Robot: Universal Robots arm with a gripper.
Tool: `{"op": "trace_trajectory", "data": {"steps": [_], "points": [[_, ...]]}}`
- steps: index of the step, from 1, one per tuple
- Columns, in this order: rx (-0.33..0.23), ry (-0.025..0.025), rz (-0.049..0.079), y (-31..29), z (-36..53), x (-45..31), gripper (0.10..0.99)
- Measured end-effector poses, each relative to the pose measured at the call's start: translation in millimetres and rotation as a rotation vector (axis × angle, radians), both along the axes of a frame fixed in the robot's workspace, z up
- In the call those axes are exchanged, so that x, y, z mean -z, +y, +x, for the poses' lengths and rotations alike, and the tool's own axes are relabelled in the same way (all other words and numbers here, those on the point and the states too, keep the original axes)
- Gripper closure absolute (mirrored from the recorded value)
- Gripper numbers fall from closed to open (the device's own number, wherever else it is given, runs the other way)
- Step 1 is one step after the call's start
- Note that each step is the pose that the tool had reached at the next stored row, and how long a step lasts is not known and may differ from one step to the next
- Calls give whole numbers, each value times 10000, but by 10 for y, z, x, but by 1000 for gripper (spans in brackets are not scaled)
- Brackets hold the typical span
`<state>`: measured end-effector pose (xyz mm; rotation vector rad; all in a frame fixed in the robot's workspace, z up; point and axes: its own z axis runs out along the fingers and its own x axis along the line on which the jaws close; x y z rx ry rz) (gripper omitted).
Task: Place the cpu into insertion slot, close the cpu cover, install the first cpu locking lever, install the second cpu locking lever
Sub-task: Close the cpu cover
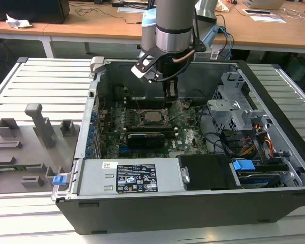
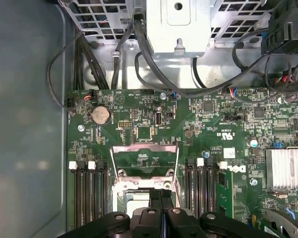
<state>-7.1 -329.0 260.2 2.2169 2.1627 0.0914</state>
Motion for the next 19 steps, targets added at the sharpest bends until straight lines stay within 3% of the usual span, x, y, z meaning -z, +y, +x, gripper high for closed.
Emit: {"op": "trace_trajectory", "data": {"steps": [10,13,16,19], "points": [[0,67,0,0,56,0,980],[-1,151,0,1,118,0,980],[-4,293,0,1,241,0,980],[-88,325,-2,23,332,-1,980]]}}
